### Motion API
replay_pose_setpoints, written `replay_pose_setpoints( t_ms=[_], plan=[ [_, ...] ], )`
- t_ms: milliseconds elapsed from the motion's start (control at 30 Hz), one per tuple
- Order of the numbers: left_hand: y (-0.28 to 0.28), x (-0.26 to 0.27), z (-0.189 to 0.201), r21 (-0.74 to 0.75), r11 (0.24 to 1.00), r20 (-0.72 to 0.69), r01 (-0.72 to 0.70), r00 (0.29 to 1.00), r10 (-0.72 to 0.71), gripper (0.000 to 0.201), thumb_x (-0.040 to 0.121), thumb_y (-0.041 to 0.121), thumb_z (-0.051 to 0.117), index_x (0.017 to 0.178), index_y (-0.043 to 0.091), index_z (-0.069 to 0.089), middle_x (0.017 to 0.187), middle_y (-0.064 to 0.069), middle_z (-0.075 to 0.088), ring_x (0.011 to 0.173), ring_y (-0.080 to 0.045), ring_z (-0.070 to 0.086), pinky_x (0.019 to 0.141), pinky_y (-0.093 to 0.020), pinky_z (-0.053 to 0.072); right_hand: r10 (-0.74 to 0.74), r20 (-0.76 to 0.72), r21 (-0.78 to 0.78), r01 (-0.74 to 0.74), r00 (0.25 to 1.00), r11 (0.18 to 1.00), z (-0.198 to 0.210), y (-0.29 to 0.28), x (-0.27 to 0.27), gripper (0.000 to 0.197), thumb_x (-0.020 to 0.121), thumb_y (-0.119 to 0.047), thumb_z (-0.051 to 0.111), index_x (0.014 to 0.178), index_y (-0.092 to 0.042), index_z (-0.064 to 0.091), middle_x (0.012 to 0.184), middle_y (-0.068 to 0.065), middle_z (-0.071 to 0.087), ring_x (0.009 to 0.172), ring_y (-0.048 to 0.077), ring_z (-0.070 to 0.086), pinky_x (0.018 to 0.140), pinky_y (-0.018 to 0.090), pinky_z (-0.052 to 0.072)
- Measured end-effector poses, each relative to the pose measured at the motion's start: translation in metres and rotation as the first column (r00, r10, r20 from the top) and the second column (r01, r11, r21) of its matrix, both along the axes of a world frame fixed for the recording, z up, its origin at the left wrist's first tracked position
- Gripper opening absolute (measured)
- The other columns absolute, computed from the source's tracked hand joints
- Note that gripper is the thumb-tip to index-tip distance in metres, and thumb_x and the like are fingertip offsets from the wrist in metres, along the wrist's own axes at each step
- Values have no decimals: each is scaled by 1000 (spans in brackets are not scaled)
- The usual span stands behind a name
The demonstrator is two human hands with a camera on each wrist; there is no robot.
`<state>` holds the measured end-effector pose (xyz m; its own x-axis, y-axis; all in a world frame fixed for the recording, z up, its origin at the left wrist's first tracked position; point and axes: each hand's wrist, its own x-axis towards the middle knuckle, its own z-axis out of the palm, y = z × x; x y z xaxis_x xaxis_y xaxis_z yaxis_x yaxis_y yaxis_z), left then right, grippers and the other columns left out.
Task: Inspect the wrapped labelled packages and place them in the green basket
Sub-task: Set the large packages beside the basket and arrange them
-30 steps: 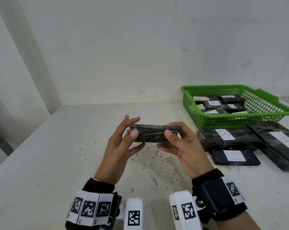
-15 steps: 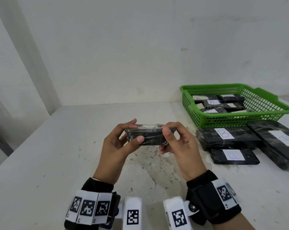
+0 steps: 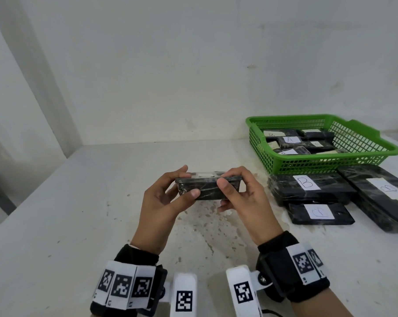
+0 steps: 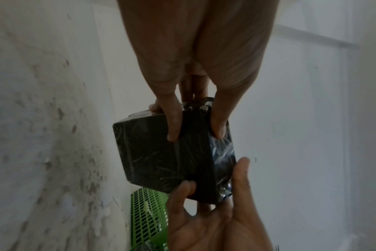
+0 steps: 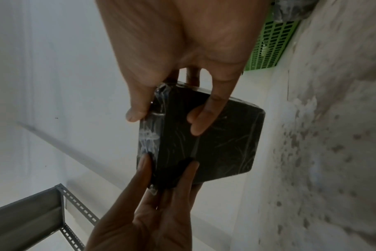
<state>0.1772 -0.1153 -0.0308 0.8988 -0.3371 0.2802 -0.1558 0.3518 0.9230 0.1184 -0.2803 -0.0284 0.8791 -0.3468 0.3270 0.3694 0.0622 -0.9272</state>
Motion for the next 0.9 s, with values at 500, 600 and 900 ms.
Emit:
replay_pose_setpoints(
  t_ms=[500,600,900],
  plan=[
    [3,3,0,-10,999,48,38,998,-37,44,60,22,82,101,13,69,131,4,65,123,-23,61,94,-39,56,73,-19,-16,-73,997,997,-1,-7,0,46,81,-44,75,109,-11,59,130,-2,52,110,18,65,76,32,59],
    [0,1,4,-61,995,-24,84,996,-86,41,67,29,77,101,8,69,122,3,69,117,-16,65,85,-33,58,49,-53,52,-46,997,998,5,-8,-2,46,88,-51,51,117,-16,63,139,-2,52,120,23,61,79,31,59],
    [0,0,1,91,996,-37,-21,999,25,31,90,-10,60,111,11,52,119,-3,63,90,-18,70,77,-29,58,47,-141,144,-26,989,989,-3,-13,2,96,71,-11,71,141,-54,22,141,8,47,113,15,62,96,43,52]
  ],
)
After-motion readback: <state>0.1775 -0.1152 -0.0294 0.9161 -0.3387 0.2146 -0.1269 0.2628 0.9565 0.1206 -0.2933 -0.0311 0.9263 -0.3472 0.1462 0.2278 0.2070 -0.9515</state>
